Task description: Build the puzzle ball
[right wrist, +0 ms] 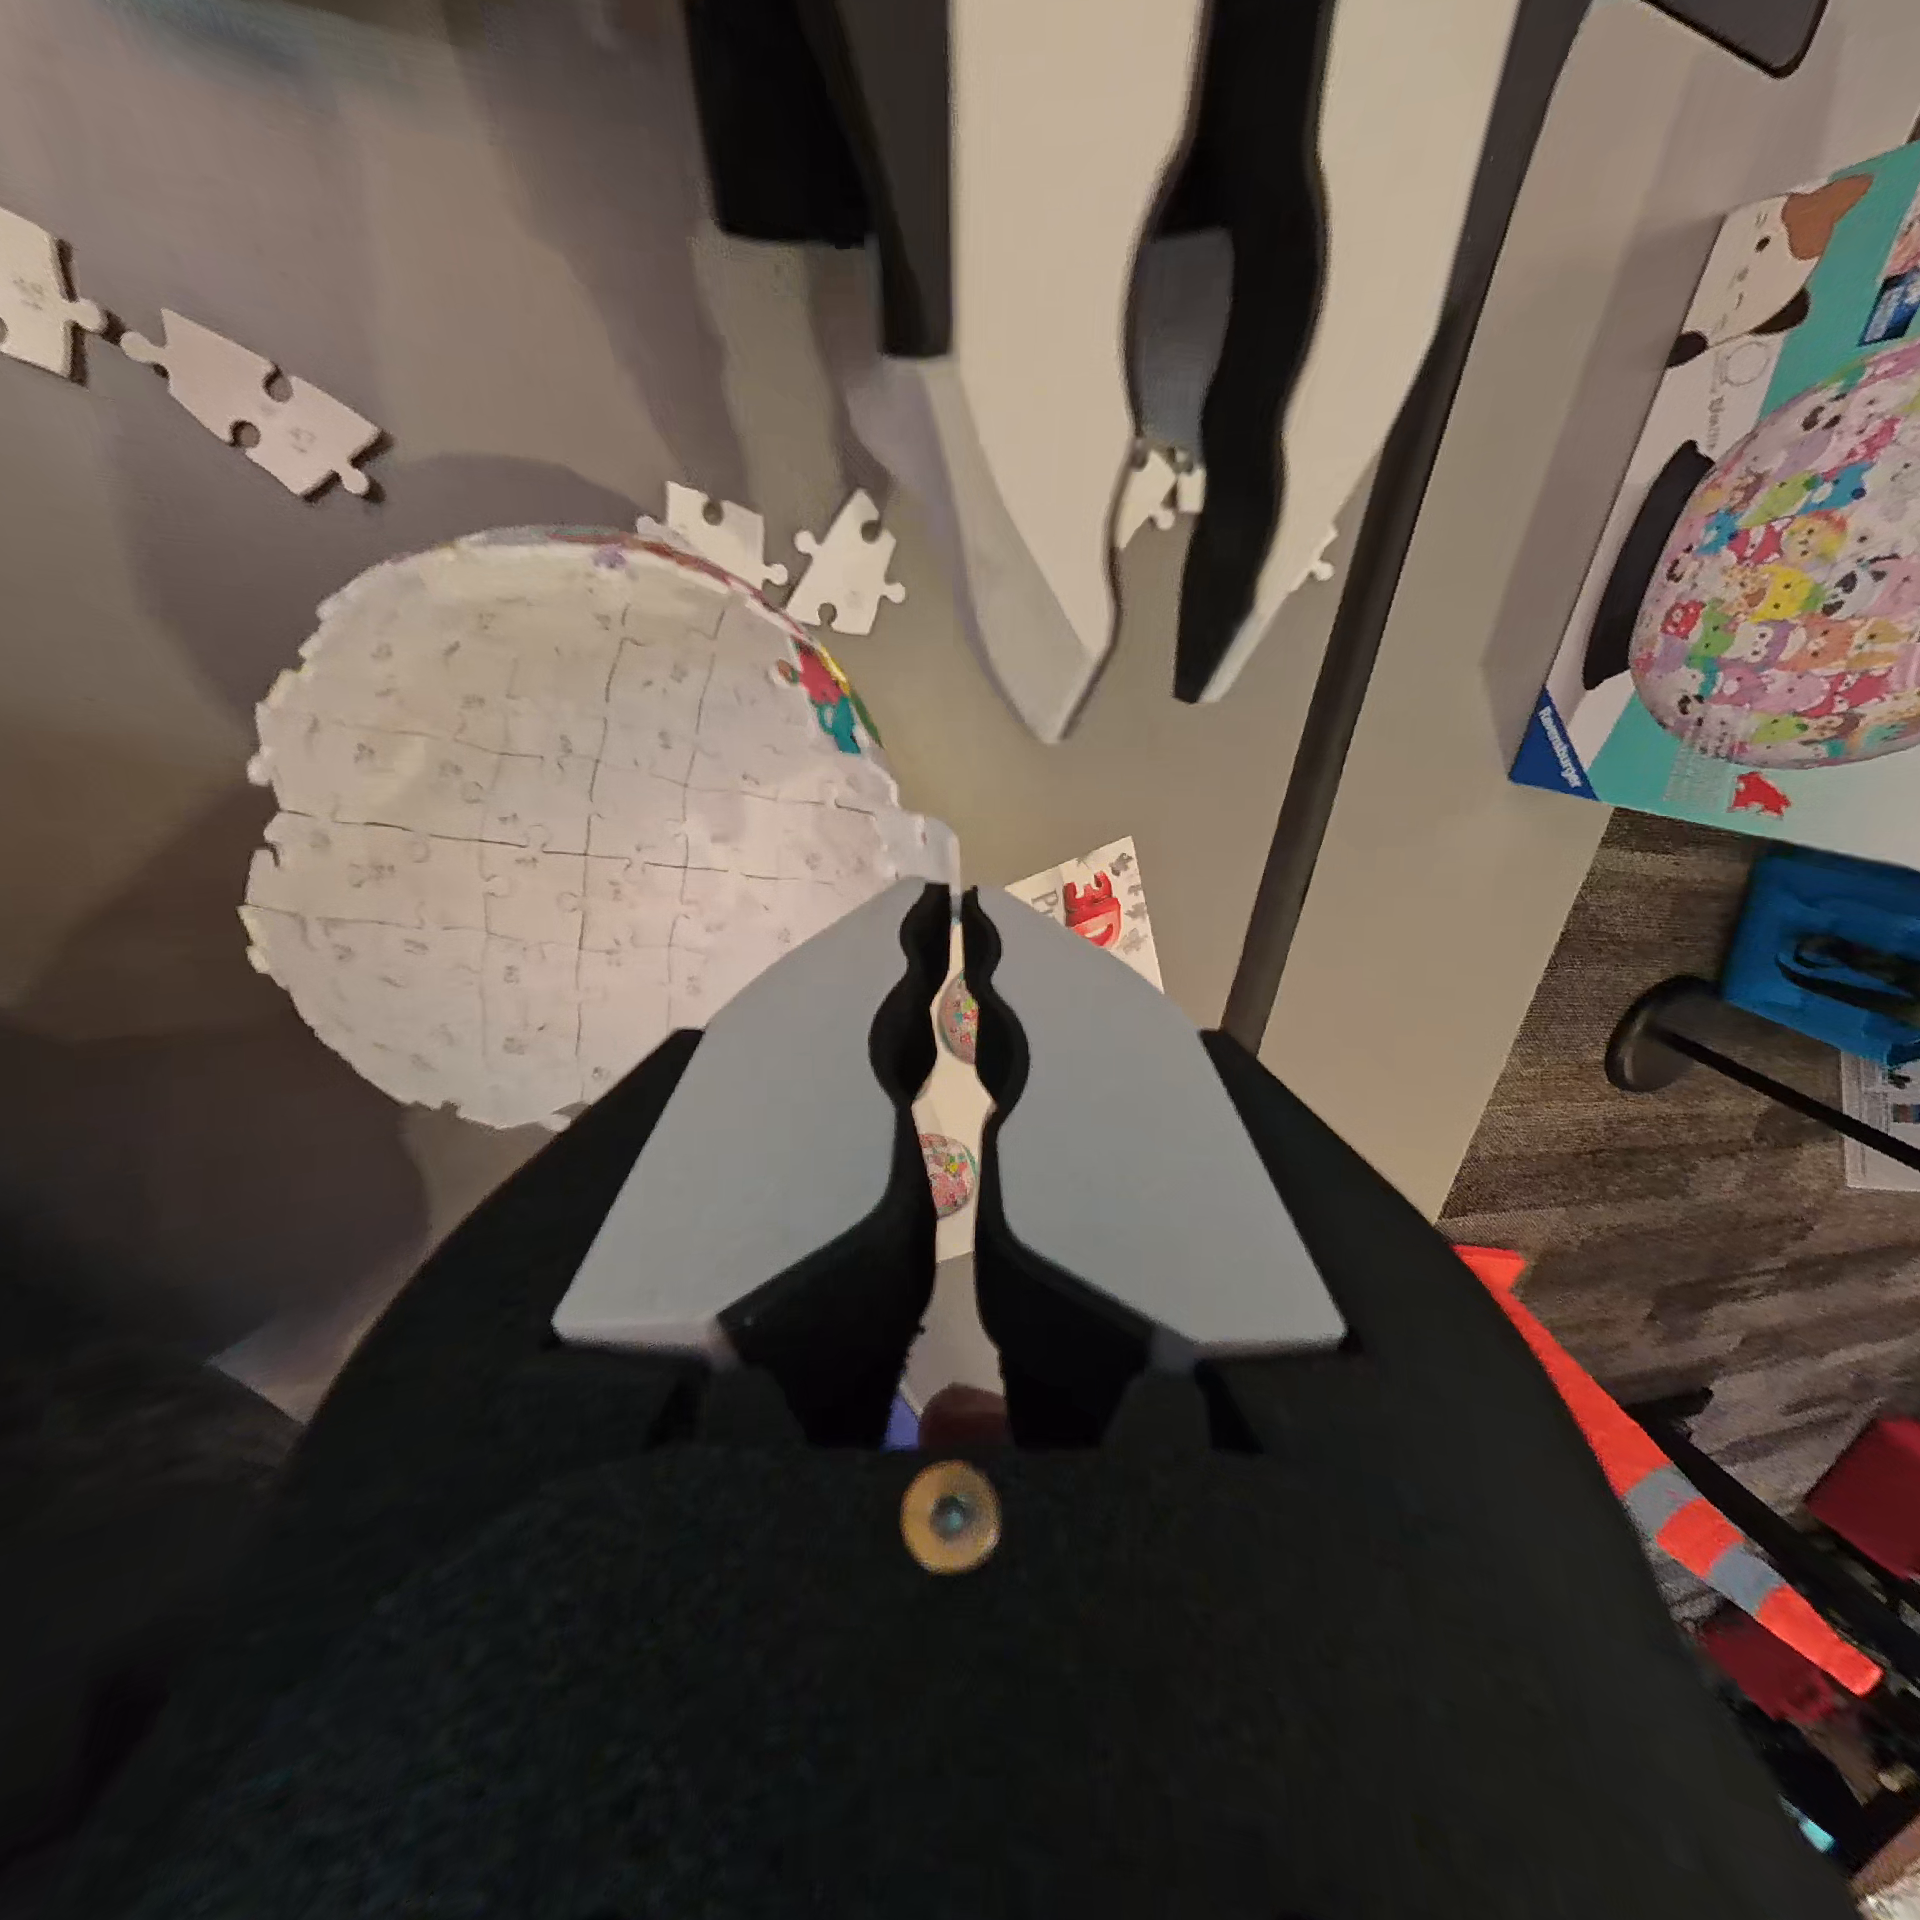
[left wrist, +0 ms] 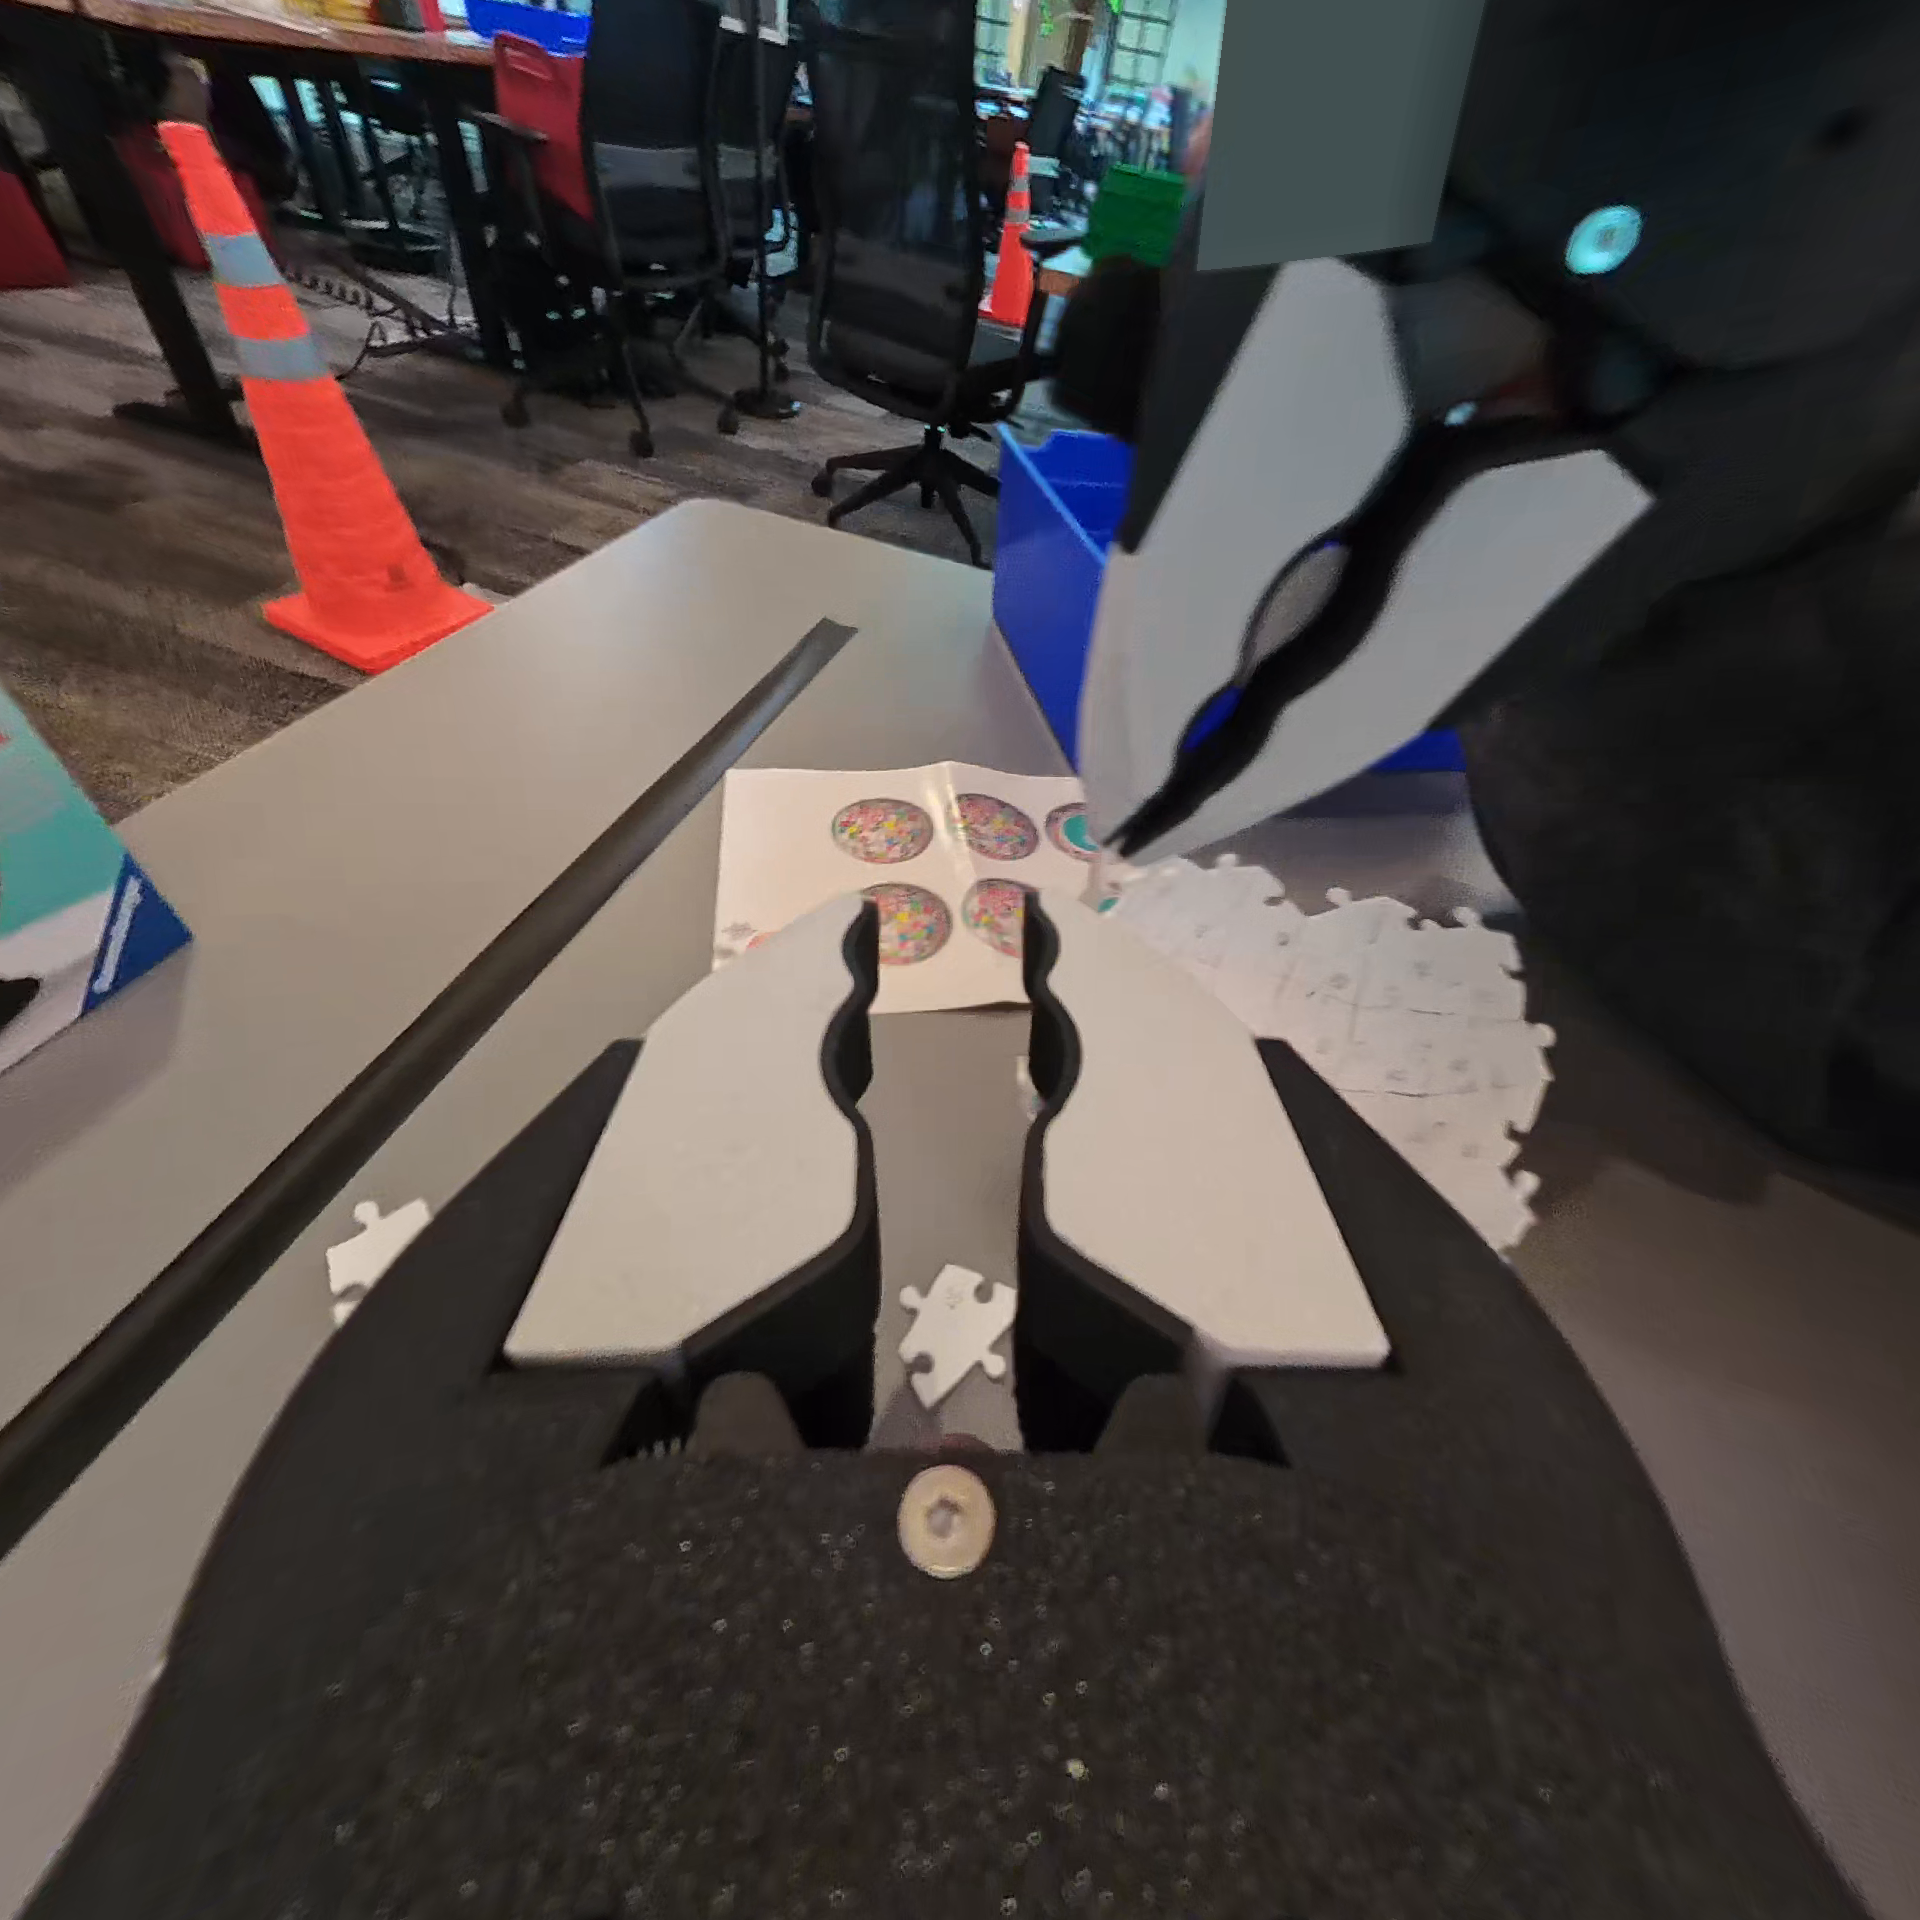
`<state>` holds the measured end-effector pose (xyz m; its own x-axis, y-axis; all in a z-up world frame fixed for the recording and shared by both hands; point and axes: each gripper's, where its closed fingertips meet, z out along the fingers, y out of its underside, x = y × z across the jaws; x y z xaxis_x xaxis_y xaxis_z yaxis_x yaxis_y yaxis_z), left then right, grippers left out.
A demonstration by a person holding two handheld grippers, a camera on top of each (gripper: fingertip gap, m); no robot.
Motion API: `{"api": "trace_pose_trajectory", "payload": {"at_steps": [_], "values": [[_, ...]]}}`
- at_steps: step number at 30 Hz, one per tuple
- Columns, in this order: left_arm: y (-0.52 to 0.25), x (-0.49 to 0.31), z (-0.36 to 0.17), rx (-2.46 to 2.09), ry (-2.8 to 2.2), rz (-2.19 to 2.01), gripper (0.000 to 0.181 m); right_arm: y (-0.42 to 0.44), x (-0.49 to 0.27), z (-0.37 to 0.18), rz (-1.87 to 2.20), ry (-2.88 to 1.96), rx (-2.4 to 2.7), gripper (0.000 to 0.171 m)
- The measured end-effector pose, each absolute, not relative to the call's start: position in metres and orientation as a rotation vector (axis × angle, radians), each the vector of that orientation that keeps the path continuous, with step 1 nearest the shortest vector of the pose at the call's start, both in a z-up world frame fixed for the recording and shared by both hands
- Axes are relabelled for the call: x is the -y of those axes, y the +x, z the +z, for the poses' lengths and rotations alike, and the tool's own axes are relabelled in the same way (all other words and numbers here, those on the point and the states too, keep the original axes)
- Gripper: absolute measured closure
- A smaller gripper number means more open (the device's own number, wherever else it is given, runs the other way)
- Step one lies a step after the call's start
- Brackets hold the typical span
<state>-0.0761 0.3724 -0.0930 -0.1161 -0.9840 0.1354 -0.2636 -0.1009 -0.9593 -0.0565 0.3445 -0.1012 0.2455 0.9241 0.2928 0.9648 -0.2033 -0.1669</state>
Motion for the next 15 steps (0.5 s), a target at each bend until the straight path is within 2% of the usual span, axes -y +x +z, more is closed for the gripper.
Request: {"api": "trace_pose_trajectory", "payload": {"at_steps": [8, 15], "values": [[-0.075, -0.345, -0.095, -1.587, -1.412, -1.283, 0.155, -0.062, -0.342, -0.078, -0.031, -2.126, 1.666, 0.169], [-0.075, -0.34, -0.092, -1.6, -1.388, -1.258, 0.159, -0.059, -0.337, -0.079, -0.07, -2.13, 1.68, 0.169]]}}
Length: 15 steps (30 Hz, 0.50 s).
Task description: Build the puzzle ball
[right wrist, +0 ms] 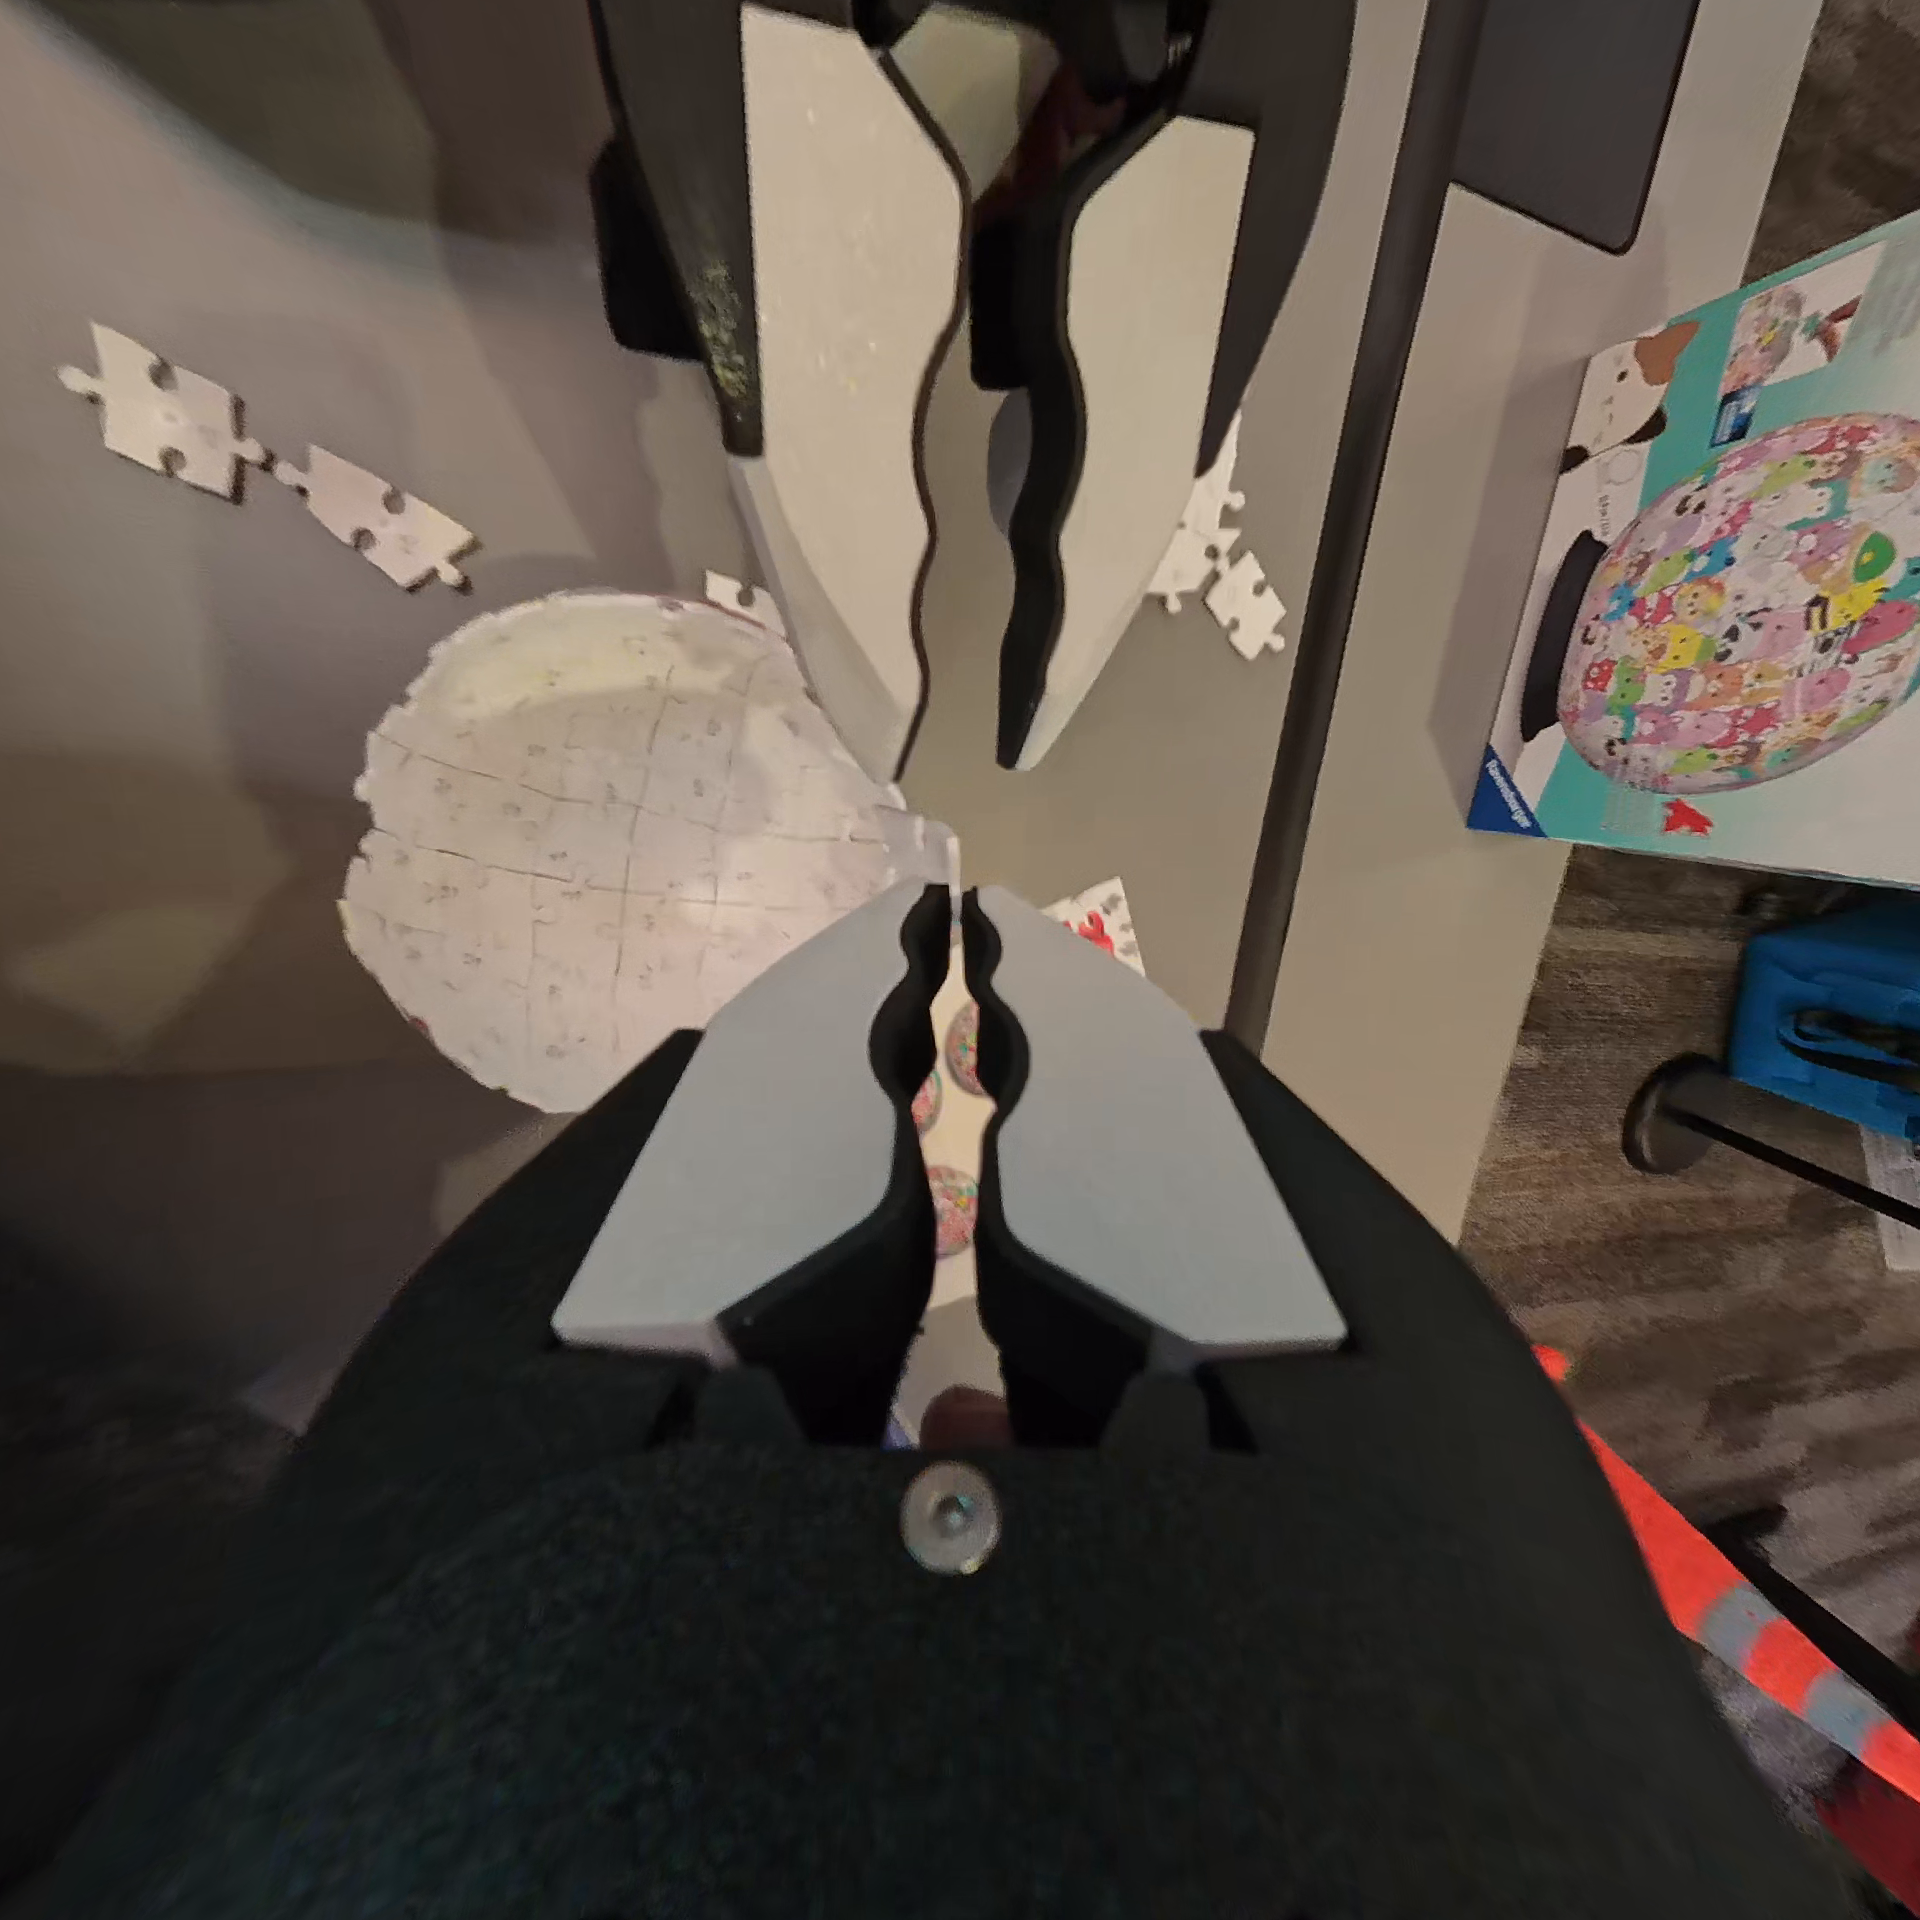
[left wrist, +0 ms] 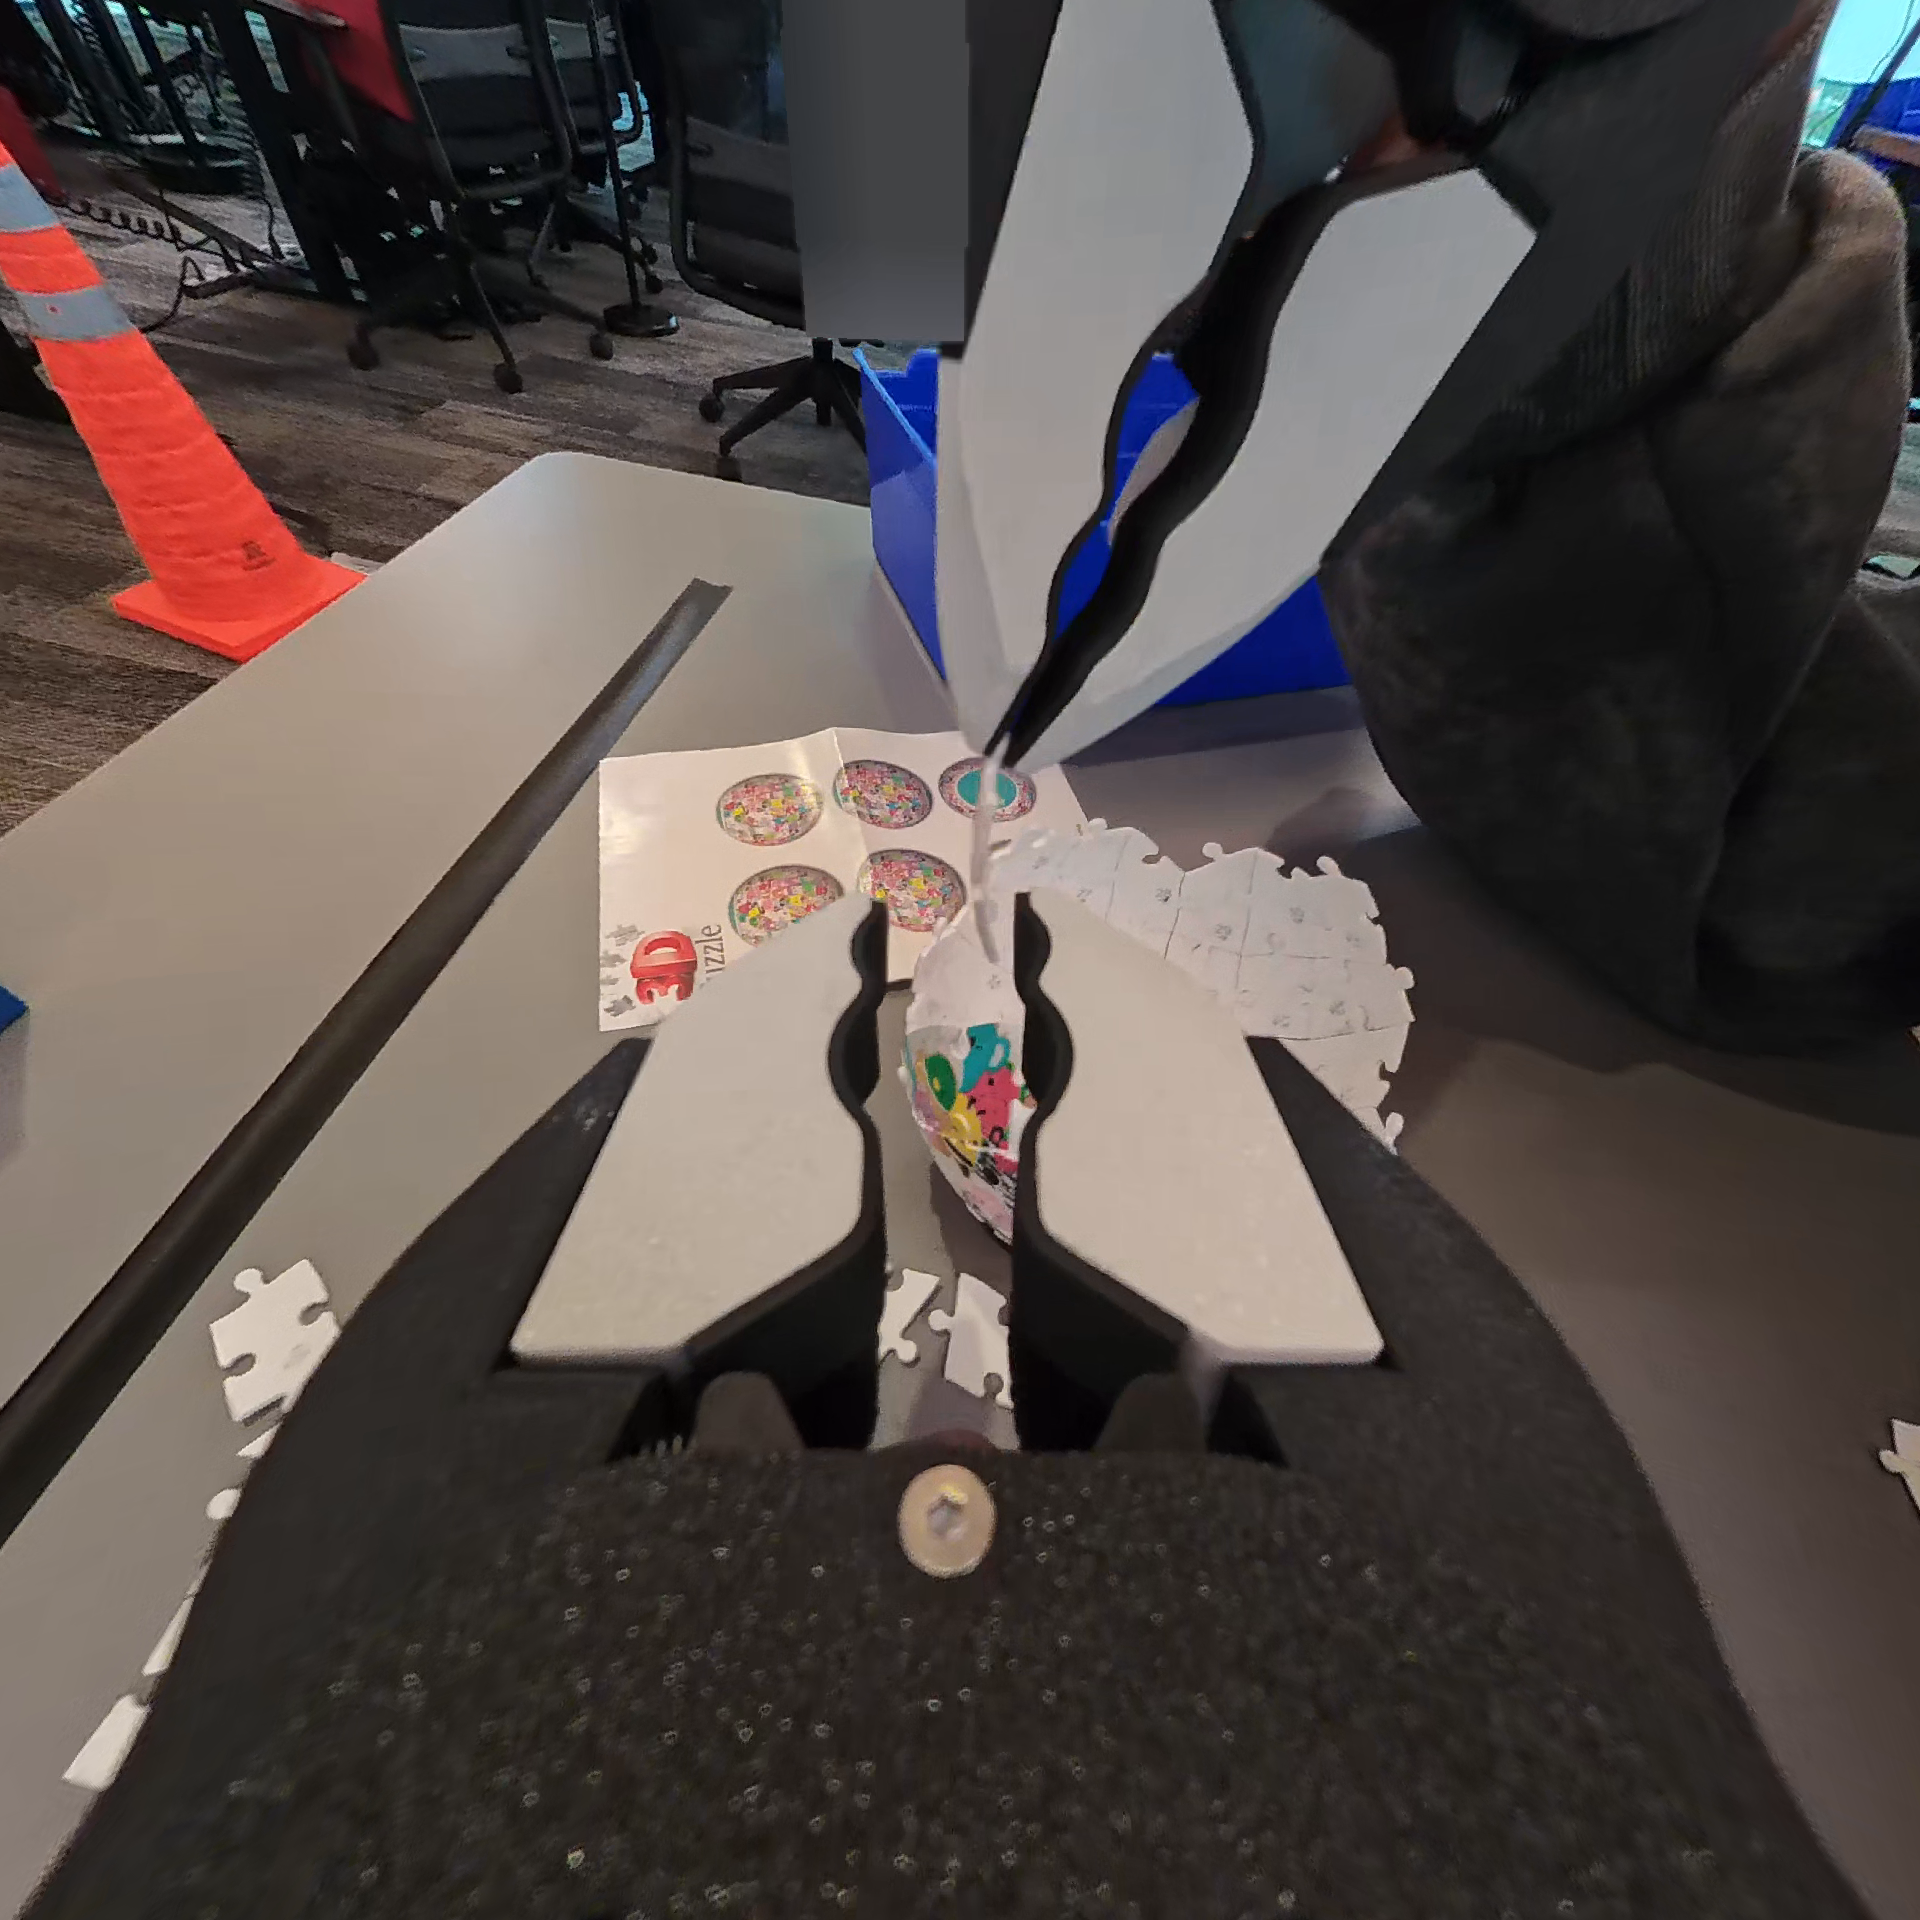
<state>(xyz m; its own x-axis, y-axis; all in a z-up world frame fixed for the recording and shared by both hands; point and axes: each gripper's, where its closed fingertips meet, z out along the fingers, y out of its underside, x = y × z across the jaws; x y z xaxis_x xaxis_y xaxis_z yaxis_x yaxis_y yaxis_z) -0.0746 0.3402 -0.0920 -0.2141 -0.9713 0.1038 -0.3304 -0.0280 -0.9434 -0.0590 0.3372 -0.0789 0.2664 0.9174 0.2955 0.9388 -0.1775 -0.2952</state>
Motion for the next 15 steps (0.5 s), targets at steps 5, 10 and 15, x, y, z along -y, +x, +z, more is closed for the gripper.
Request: {"api": "trace_pose_trajectory", "payload": {"at_steps": [5, 10, 15], "values": [[-0.071, -0.334, -0.098, -1.654, -1.367, -1.155, 0.164, -0.068, -0.336, -0.082, -0.079, -2.14, 1.7, 0.169], [-0.068, -0.333, -0.101, -1.659, -1.363, -1.078, 0.177, -0.065, -0.338, -0.08, -0.156, -2.118, 1.715, 0.169], [-0.067, -0.33, -0.097, -1.653, -1.368, -1.096, 0.181, -0.086, -0.336, -0.073, -0.136, -2.009, 1.758, 0.169]]}}
